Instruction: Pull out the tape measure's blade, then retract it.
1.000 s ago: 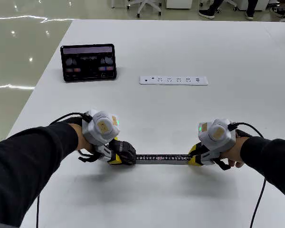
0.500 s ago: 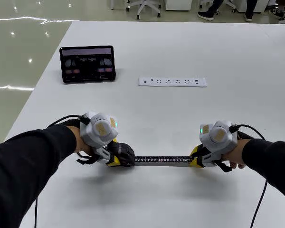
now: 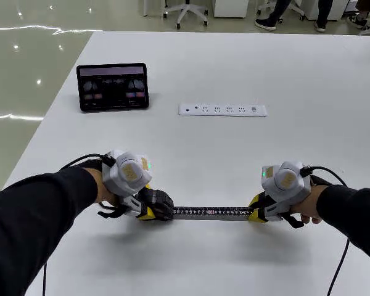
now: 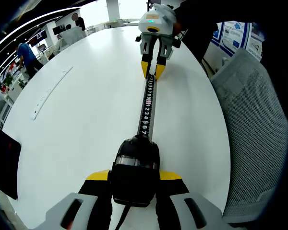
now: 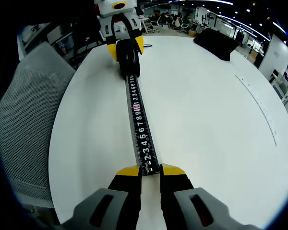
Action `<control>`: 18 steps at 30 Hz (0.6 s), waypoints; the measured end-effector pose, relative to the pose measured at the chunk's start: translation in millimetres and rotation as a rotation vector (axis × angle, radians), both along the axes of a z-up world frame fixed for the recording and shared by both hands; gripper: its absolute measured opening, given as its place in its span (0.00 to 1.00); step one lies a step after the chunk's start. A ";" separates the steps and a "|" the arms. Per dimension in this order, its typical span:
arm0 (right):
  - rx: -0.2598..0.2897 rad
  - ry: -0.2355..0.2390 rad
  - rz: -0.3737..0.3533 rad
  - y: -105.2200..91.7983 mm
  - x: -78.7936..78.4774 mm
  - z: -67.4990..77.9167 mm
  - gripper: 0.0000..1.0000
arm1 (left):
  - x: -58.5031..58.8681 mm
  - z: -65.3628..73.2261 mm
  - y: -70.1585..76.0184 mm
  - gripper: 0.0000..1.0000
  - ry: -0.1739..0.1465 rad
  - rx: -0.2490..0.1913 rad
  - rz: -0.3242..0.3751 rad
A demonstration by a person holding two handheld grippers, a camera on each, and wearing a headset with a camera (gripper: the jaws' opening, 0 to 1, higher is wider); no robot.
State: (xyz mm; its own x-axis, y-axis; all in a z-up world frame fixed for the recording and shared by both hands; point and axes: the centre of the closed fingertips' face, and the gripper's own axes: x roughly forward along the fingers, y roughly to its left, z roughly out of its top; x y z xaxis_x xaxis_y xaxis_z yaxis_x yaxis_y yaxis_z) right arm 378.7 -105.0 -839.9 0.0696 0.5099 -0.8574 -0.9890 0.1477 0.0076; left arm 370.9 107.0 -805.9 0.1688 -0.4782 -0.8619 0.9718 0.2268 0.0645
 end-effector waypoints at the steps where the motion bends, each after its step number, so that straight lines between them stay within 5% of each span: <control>1: 0.000 0.000 0.000 -0.4 0.0 0.0 0.09 | 0.0 0.0 0.0 0.31 0.000 0.000 0.000; 18: -0.002 0.001 -0.003 -11.3 1.8 -0.5 0.09 | -0.1 -0.5 -0.3 0.31 0.003 -0.003 0.003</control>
State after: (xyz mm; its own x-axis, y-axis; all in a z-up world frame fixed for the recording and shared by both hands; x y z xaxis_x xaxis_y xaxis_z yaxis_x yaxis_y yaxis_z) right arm 380.6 -116.3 -840.4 0.0703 0.5078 -0.8586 -0.9886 0.1503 0.0079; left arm 370.8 106.7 -806.5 0.1677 -0.4803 -0.8609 0.9713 0.2300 0.0609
